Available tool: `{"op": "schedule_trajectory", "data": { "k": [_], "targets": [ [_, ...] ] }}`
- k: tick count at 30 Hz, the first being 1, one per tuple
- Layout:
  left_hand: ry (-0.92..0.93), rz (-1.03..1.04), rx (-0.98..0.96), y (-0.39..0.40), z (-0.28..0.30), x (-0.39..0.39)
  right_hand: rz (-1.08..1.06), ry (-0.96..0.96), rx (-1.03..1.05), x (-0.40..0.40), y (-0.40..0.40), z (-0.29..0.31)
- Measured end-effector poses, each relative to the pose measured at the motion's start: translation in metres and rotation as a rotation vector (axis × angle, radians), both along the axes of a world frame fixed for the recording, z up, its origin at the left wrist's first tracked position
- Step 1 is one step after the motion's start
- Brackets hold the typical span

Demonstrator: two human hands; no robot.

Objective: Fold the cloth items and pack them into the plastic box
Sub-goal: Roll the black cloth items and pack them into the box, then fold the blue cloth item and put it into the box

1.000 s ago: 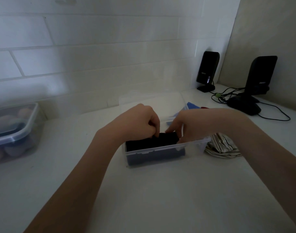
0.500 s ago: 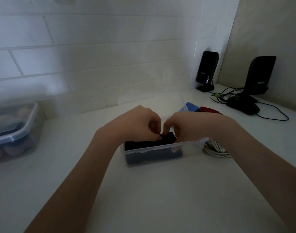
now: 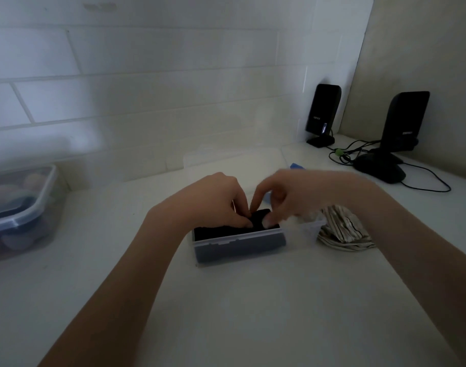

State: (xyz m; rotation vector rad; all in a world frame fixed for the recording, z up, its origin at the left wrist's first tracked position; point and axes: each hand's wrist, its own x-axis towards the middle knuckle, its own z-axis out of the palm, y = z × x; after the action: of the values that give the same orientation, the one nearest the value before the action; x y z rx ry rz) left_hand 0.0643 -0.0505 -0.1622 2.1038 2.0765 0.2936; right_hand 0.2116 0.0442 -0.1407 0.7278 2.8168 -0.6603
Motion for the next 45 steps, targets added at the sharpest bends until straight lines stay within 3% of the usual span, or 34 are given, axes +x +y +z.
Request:
{"op": "schedule_trajectory", "data": {
  "k": [3,6,9,11,14,18,20,23,28,36,39,45],
  "targets": [
    [-0.109,-0.005,0.186,-0.004,0.004,0.001,-0.148,0.385,-0.097,0.013,0.02,0.016],
    [-0.27,0.03,0.368,-0.005,0.008,-0.002,-0.371,0.645,0.108,0.024,0.052,0.004],
    [-0.198,0.034,0.437,-0.004,0.006,-0.007,-0.356,0.517,0.291,0.026,0.069,-0.026],
    [-0.144,0.037,0.414,-0.003,0.004,-0.007,-0.267,0.348,0.189,0.021,0.072,-0.044],
    [-0.096,0.044,0.385,-0.001,0.001,-0.007,-0.241,0.243,0.08,0.012,0.066,-0.054],
    [-0.097,0.053,0.392,-0.002,0.002,-0.008,-0.246,0.056,0.328,0.015,0.06,-0.046],
    [-0.092,0.048,0.394,-0.002,0.002,-0.007,-0.256,0.065,0.441,0.015,0.057,-0.048],
    [-0.103,0.049,0.395,-0.001,0.001,-0.008,-0.304,0.207,0.433,0.015,0.056,-0.055],
    [-0.169,0.084,0.414,-0.001,0.001,-0.011,-0.487,0.732,0.283,0.014,0.073,-0.055],
    [-0.472,0.144,0.48,-0.001,0.002,-0.004,-0.58,1.194,0.286,0.011,0.066,-0.032],
    [-0.447,0.141,0.388,0.0,0.0,-0.004,-0.576,1.283,0.276,0.008,0.061,-0.025],
    [-0.418,0.159,0.367,0.001,-0.001,-0.005,-0.613,1.28,0.155,0.004,0.06,-0.026]
  ]
}}
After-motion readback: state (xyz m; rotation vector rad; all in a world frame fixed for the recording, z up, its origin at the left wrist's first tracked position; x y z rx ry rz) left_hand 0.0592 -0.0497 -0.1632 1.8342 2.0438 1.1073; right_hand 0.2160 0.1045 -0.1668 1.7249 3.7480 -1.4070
